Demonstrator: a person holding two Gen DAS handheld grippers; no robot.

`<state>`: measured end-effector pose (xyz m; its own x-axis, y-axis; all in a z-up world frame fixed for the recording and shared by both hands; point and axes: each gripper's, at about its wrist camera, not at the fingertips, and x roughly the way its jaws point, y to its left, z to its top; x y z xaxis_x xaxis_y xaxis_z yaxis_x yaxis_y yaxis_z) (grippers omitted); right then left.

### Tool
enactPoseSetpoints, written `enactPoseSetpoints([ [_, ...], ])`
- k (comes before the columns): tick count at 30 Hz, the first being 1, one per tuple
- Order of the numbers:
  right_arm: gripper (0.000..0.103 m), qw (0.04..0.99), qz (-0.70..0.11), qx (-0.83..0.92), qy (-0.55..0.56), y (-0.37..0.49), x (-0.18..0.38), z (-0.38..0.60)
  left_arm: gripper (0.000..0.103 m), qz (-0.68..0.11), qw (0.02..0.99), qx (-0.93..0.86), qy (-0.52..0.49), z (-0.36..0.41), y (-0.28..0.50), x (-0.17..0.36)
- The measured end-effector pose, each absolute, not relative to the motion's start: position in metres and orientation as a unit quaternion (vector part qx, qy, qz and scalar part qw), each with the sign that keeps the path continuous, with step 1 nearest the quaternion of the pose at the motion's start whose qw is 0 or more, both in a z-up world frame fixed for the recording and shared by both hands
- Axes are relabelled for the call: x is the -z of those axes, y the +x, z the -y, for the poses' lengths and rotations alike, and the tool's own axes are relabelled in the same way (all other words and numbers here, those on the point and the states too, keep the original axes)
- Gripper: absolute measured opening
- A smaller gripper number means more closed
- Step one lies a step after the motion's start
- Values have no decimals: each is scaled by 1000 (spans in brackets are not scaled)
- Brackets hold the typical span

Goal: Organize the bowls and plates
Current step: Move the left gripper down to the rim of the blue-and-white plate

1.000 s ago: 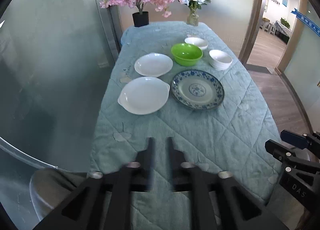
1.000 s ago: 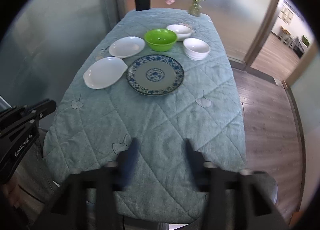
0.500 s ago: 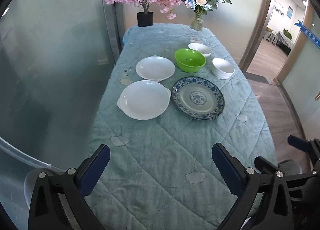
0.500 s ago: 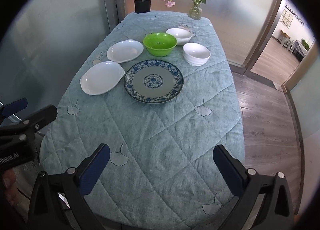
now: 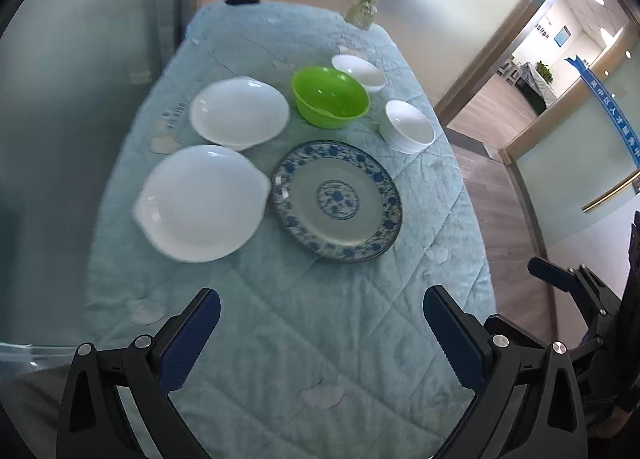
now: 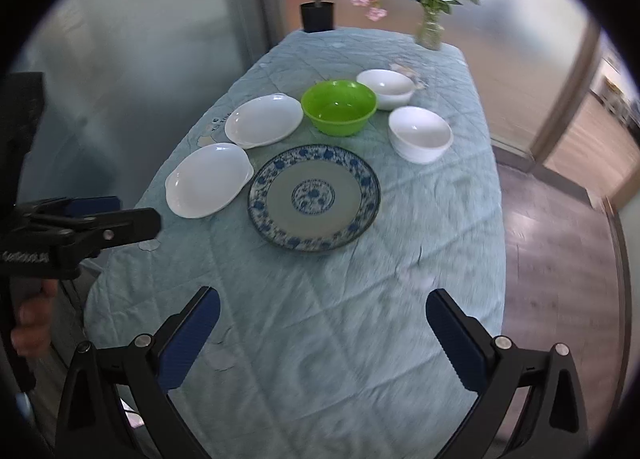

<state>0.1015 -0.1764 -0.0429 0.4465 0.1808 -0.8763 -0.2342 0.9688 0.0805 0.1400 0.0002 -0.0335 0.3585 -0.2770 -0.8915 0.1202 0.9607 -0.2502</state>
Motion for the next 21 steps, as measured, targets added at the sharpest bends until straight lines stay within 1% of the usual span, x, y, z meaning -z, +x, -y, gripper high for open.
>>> enactPoseSetpoints([
  [5, 102, 837, -524, -157, -24, 143, 65, 201, 98, -604, 782, 113, -103, 15, 182, 82],
  [7, 102, 833, -528, -160, -36, 160, 77, 209, 88, -623, 766, 111, -116, 18, 195, 100],
  [10, 102, 822, -542, -165, -59, 187, 99, 213, 80, -637, 754, 105, -122, 24, 213, 122],
  [14, 102, 817, -544, -173, -77, 221, 121, 211, 79, -647, 745, 83, -140, 27, 235, 150],
  [18, 102, 810, -552, -184, -74, 252, 142, 205, 79, -650, 737, 60, -178, 24, 245, 163],
  [21, 102, 805, -556, -193, -69, 269, 155, 200, 66, -650, 740, 55, -161, 26, 253, 172],
])
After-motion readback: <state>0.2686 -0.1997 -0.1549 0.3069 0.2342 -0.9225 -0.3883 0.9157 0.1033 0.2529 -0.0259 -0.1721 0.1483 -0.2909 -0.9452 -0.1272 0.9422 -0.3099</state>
